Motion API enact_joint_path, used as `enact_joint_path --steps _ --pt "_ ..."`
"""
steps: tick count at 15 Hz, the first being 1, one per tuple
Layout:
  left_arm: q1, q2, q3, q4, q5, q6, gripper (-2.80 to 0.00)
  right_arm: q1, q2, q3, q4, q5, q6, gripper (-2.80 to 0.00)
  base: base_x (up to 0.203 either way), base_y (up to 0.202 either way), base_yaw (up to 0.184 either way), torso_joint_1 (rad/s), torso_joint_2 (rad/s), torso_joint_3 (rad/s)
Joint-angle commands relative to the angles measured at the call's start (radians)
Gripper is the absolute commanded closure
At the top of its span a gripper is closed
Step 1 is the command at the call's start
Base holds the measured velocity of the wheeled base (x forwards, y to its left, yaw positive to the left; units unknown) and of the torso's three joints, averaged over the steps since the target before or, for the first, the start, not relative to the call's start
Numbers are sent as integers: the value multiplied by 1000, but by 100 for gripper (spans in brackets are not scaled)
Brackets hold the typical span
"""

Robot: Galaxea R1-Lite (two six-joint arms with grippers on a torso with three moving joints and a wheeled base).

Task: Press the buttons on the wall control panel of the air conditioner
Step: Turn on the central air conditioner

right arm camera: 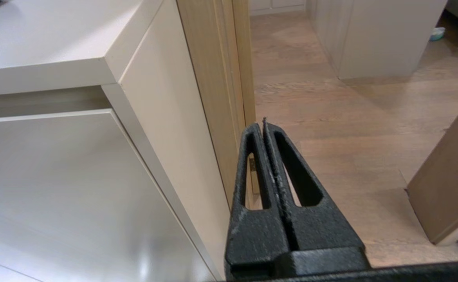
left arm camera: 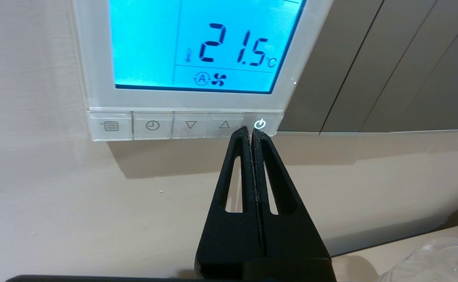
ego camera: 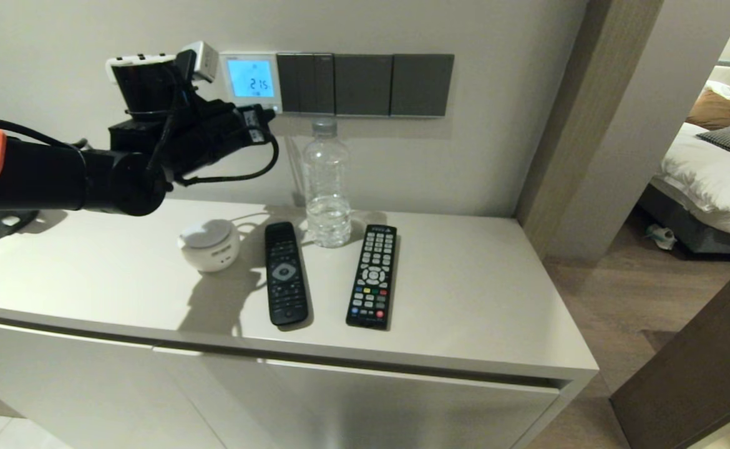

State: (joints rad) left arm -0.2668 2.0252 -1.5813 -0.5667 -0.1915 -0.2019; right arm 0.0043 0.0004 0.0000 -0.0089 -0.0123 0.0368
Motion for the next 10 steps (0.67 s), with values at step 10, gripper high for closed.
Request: enact_joint_path --steps 10 --pt "11 -92 59 -19 3 -10 0 0 1 2 0 0 0 0 0 0 0 0 0 0"
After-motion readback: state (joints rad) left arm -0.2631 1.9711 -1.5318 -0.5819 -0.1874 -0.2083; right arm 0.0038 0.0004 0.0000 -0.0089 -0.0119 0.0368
